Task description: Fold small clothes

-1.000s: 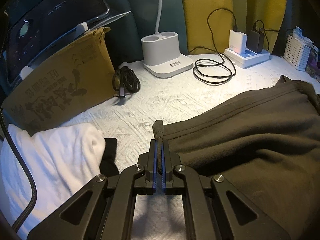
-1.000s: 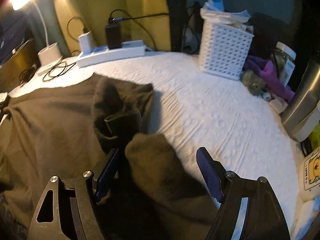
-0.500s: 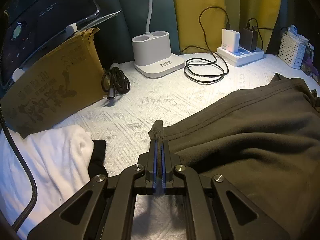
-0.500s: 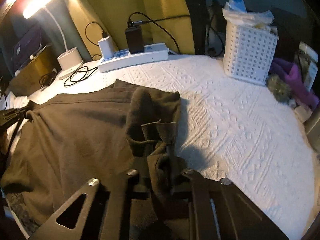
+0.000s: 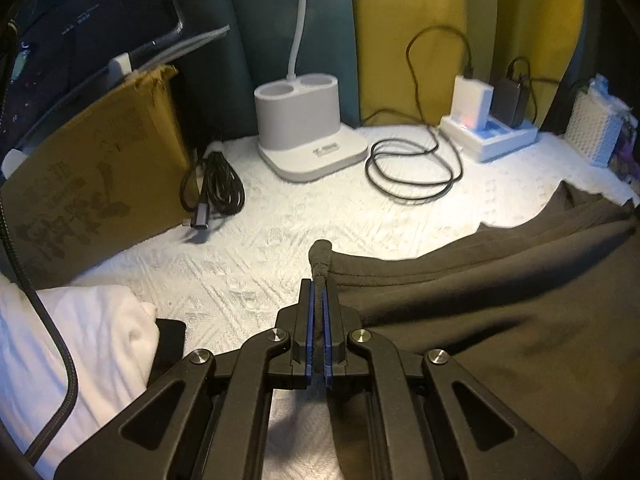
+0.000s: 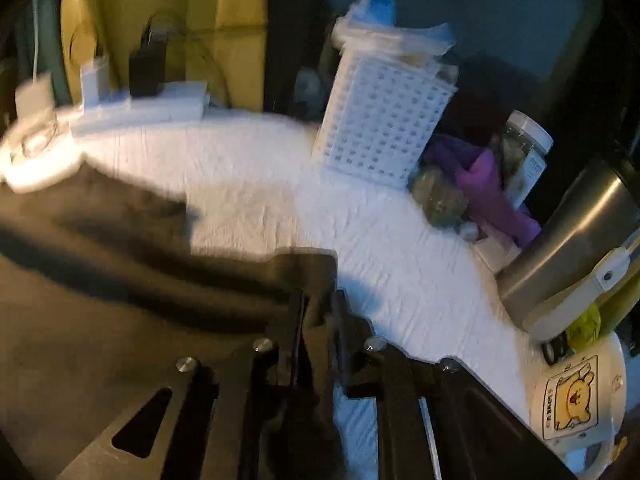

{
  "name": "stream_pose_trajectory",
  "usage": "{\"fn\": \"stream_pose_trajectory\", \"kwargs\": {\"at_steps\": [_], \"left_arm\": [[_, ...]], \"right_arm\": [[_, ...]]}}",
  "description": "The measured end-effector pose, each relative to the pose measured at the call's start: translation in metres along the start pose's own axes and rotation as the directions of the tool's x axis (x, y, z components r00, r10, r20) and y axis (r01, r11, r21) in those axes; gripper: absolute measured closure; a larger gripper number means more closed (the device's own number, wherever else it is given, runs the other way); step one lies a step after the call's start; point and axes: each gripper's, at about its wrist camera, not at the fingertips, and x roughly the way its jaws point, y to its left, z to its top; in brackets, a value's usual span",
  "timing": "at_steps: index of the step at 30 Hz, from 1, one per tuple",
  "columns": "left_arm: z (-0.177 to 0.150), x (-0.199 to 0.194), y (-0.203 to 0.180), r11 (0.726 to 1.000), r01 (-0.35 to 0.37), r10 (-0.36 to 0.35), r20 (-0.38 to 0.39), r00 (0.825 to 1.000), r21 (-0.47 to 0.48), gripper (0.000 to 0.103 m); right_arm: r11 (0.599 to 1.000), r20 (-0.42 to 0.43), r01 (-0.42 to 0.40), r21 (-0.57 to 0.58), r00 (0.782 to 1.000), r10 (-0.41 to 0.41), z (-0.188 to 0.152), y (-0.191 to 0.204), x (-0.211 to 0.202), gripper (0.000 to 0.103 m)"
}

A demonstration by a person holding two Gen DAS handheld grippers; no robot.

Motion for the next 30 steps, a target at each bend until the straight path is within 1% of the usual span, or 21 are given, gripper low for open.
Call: {"fn": "stream_pose_trajectory", "kwargs": {"at_steps": [2,3,7,8,9,10,11,12,13,16,17,18,19,20,21,22,23,25,27,30], "left_arm": [[-0.003,0.001,0.000,1.000,-0.004,0.004,-0.015,1.000,0.006,0.101],[-0.004,0.000,0.000,1.000,-0.005,0.006,-0.020,1.000,0.011,0.101],[-0.011,-0.002,-0.002,0.999,-0.009,0.011,-0.040,0.999,0.051,0.101],[-0.012,-0.003,-0.003,0.998,-0.011,0.014,-0.041,0.999,0.057,0.101],[-0.013,-0.004,-0.003,0.998,-0.012,0.014,-0.041,0.999,0.056,0.101],[-0.013,-0.005,-0.003,0.999,-0.010,0.012,-0.041,0.999,0.050,0.101],[-0.013,-0.005,-0.002,0.999,-0.008,0.010,-0.040,0.999,0.040,0.101],[-0.012,-0.006,-0.001,1.000,-0.006,0.007,-0.040,0.999,0.030,0.101],[-0.012,-0.007,0.000,1.000,0.001,0.000,-0.038,0.999,0.016,0.101],[-0.012,-0.007,0.001,1.000,0.010,-0.010,-0.038,0.999,-0.002,0.101],[-0.012,-0.006,0.001,1.000,0.010,-0.011,-0.041,0.999,-0.001,0.101],[-0.012,-0.005,0.000,1.000,0.012,-0.012,-0.044,0.999,0.000,0.101],[-0.013,-0.005,-0.001,1.000,0.014,-0.014,-0.048,0.999,0.003,0.101],[-0.013,-0.004,-0.001,1.000,0.016,-0.016,-0.048,0.999,0.004,0.101],[-0.013,-0.004,-0.001,1.000,0.018,-0.018,-0.047,0.999,0.005,0.101],[-0.012,-0.003,-0.001,1.000,0.021,-0.021,-0.045,0.999,0.006,0.101],[-0.011,-0.003,-0.001,1.000,0.022,-0.022,-0.040,0.999,0.007,0.101],[-0.008,-0.004,0.000,1.000,0.017,-0.017,-0.024,1.000,0.003,0.101],[-0.003,-0.006,0.002,1.000,0.015,-0.015,-0.004,1.000,0.000,0.101],[0.007,-0.007,0.006,1.000,0.012,-0.012,0.023,1.000,-0.007,0.101]], "right_arm": [[0.995,-0.036,-0.082,0.062,0.996,0.085,0.004,-0.013,0.003,0.087],[0.987,-0.050,-0.128,0.094,0.990,0.133,0.005,-0.020,0.005,0.087],[0.980,-0.068,-0.166,0.110,0.982,0.174,0.011,-0.034,0.010,0.085],[0.978,-0.071,-0.173,0.115,0.981,0.182,0.013,-0.035,0.012,0.080],[0.977,-0.071,-0.174,0.121,0.981,0.183,0.015,-0.038,0.014,0.065],[0.976,-0.064,-0.178,0.128,0.980,0.187,0.017,-0.040,0.014,0.052],[0.972,-0.051,-0.191,0.140,0.979,0.200,0.019,-0.042,0.014,0.030],[0.964,-0.039,-0.218,0.154,0.973,0.227,0.021,-0.044,0.014,0.026],[0.959,-0.041,-0.236,0.155,0.969,0.245,0.023,-0.042,0.016,0.026],[0.963,-0.028,-0.243,0.116,0.968,0.248,0.022,-0.036,0.021,0.026],[0.961,-0.035,-0.253,0.111,0.965,0.258,0.022,-0.036,0.025,0.031],[0.956,-0.065,-0.270,0.111,0.958,0.278,0.020,-0.034,0.032,0.053],[0.955,-0.088,-0.279,0.106,0.954,0.288,0.019,-0.032,0.036,0.063],[0.955,-0.100,-0.283,0.092,0.951,0.291,0.017,-0.028,0.038,0.076],[0.957,-0.089,-0.284,0.062,0.953,0.289,0.016,-0.023,0.037,0.086],[0.956,-0.094,-0.289,0.042,0.952,0.292,0.016,-0.020,0.036,0.094],[0.960,-0.094,-0.280,0.022,0.955,0.280,0.017,-0.017,0.035,0.095],[0.973,-0.069,-0.232,-0.014,0.971,0.231,0.021,-0.016,0.032,0.097],[0.980,-0.040,-0.199,-0.014,0.979,0.198,0.030,-0.023,0.030,0.097],[0.985,-0.001,-0.172,0.001,0.985,0.172,0.042,-0.037,0.029,0.097]]}}
